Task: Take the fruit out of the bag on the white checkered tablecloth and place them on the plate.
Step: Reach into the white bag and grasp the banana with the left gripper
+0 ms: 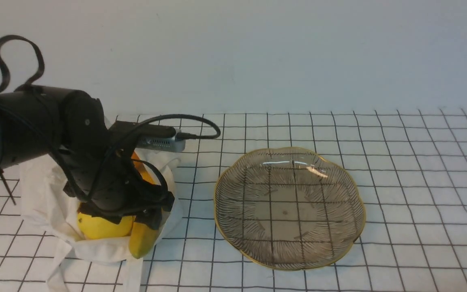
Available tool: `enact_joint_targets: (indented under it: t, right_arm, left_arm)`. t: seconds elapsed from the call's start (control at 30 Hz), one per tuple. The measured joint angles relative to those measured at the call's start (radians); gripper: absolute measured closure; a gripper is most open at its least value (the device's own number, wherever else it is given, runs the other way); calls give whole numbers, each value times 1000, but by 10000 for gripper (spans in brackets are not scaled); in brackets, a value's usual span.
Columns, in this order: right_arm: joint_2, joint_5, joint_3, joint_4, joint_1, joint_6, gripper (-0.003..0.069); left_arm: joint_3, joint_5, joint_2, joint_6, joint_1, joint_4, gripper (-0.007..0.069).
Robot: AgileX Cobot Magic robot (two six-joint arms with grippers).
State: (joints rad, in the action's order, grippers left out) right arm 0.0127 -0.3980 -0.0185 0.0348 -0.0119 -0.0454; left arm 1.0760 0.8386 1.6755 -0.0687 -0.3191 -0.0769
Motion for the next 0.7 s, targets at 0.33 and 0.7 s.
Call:
enact_joint_targets:
  t: [0.33, 0.7]
  right_arm:
    - [0, 0, 0, 0, 0, 0, 673]
    - [0, 0, 0, -2, 0, 0, 673]
  left_arm:
    - [0, 51, 85, -44, 0, 1, 249]
    - [0, 113, 17, -50, 0, 11, 326]
